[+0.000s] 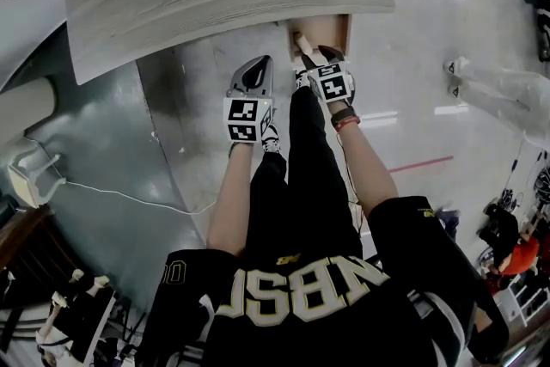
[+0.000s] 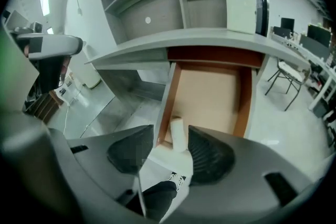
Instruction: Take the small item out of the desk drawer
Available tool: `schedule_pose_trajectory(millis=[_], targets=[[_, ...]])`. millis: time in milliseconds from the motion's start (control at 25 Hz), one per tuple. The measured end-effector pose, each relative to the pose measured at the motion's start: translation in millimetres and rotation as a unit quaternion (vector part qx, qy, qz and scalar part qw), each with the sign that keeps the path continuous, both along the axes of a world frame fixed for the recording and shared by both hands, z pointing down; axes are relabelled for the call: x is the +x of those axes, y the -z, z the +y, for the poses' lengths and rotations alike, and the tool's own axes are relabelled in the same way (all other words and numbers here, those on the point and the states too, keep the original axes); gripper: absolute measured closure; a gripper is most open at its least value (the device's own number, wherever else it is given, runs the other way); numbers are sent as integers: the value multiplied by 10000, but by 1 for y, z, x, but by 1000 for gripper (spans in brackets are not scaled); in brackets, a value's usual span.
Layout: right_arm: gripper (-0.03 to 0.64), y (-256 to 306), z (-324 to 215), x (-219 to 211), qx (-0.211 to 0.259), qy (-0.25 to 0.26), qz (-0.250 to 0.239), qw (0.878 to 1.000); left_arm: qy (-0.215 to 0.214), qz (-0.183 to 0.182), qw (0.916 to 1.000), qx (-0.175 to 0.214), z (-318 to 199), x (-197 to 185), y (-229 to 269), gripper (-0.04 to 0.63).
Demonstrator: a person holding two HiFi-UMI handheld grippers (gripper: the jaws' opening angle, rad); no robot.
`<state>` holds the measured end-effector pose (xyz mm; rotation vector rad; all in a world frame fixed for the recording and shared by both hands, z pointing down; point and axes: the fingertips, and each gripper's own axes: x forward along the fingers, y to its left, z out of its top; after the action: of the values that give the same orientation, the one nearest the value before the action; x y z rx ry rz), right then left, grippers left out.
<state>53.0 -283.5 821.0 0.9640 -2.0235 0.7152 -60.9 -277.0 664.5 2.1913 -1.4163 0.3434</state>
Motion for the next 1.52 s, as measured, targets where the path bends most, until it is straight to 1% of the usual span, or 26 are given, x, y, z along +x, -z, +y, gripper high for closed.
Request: schedule_pose_trajectory(millis=[160, 360, 640, 880, 1000, 1240, 1520], targets=[[419, -29, -5, -2, -185, 157, 117, 9996, 3, -15, 9999, -112, -4, 0, -15, 581], [420, -59, -14, -8, -384, 237, 202, 9988, -4, -43, 9997, -252, -7, -2, -33, 581], [437, -88, -24, -13, -556, 328, 342, 9973, 13, -46, 9993, -379, -8, -5, -51, 581], [469, -95, -25, -14, -619, 390, 384, 9966, 73, -64, 9990, -439, -7, -7, -56, 581], [495, -96, -24, -16, -606, 458, 384, 9964, 99, -89, 9990, -436, -6, -7, -58, 581], [505, -96, -24, -16, -626, 424, 361, 9965, 168, -69, 9988, -460, -6, -12, -57, 581], [508, -75, -26, -12, -552, 305, 324, 9975, 193, -33, 9989, -415, -3, -16, -48, 581]])
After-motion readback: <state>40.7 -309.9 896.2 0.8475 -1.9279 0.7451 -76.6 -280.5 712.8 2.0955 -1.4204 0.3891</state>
